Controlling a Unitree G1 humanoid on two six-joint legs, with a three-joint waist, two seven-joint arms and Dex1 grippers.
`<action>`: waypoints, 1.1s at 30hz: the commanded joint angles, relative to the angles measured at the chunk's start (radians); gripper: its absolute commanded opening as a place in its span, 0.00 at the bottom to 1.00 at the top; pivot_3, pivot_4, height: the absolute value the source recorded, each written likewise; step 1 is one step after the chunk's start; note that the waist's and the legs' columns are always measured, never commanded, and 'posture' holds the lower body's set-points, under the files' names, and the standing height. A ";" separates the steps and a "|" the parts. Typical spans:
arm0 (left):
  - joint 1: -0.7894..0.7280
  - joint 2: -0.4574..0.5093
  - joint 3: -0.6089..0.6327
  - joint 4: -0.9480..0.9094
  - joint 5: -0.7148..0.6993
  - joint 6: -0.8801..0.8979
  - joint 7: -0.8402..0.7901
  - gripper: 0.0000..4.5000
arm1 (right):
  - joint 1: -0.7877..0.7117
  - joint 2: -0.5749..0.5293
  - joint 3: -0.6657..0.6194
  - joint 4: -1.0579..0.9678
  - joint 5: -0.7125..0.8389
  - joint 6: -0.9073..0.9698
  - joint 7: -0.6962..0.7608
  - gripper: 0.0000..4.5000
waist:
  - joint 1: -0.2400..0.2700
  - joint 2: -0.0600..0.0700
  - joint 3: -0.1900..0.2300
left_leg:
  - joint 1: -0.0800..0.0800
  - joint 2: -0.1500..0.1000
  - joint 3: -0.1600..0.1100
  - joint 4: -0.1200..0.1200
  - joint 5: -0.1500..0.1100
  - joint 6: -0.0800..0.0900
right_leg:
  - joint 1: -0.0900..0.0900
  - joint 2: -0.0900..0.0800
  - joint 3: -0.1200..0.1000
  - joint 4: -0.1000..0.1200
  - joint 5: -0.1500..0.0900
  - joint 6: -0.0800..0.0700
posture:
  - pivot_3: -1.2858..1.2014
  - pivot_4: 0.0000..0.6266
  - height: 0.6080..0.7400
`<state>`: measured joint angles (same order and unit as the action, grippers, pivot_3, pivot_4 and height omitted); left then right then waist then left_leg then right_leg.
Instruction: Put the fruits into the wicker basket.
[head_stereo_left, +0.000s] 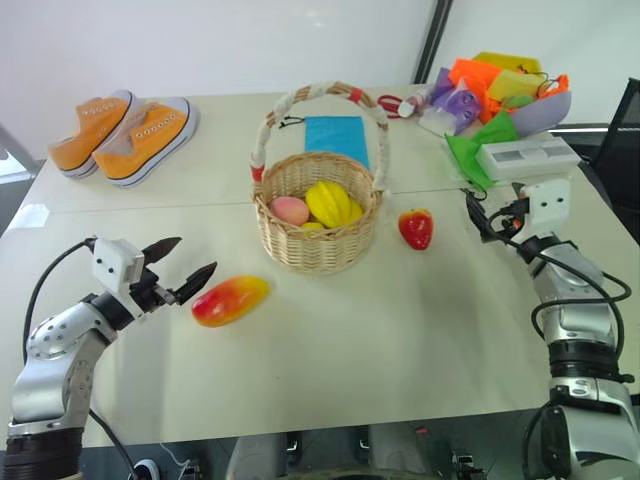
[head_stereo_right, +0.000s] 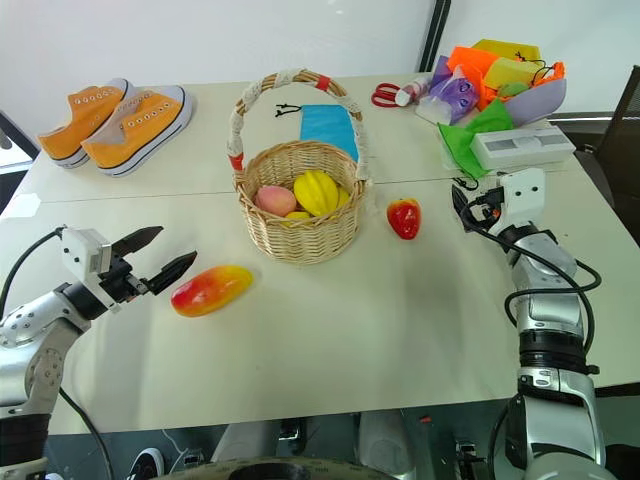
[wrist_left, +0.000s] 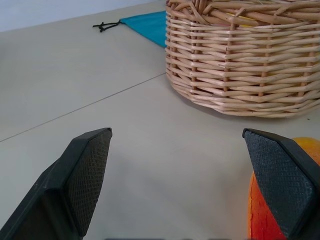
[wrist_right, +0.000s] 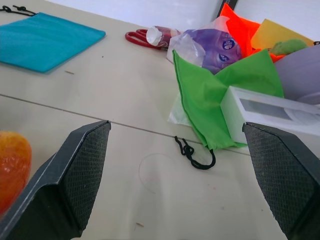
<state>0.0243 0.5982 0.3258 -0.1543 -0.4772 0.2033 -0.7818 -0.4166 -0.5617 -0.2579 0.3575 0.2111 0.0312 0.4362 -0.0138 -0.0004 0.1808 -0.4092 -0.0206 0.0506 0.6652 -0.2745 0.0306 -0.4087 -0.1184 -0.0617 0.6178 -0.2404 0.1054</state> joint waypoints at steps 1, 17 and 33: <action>-0.035 -0.006 0.004 0.008 0.038 -0.066 0.026 1.00 | -0.004 0.004 -0.005 -0.040 0.006 -0.009 0.005 0.98 | 0.000 0.000 0.000 | 0.000 0.000 0.000 0.000 0.000 0.000 | 0.000 0.000 0.000 0.000 0.000 0.000 | 0.52 0.24 1.00; -0.058 -0.020 -0.003 0.007 0.020 -0.069 0.019 1.00 | 0.007 0.012 0.004 -0.061 0.015 -0.008 0.025 0.98 | 0.000 0.000 0.000 | 0.000 0.000 0.000 0.000 0.000 0.000 | 0.000 0.000 0.000 0.000 0.000 0.000 | 0.52 0.24 1.00; -0.070 -0.004 -0.004 -0.059 -0.076 -0.059 -0.083 1.00 | -0.001 0.025 0.024 -0.287 0.138 0.293 0.071 0.98 | 0.000 0.000 0.000 | 0.000 0.000 0.000 0.000 0.000 0.000 | 0.000 0.000 0.000 0.000 0.000 0.000 | 0.52 0.24 1.00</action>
<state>-0.0452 0.5756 0.3007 -0.1655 -0.5166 0.1458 -0.8390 -0.4031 -0.5197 -0.2376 0.1424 0.3265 0.2612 0.5006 -0.0137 -0.0005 0.1808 -0.4093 -0.0206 0.0507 0.6652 -0.2746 0.0307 -0.4087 -0.1184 -0.0616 0.6178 -0.2402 0.1056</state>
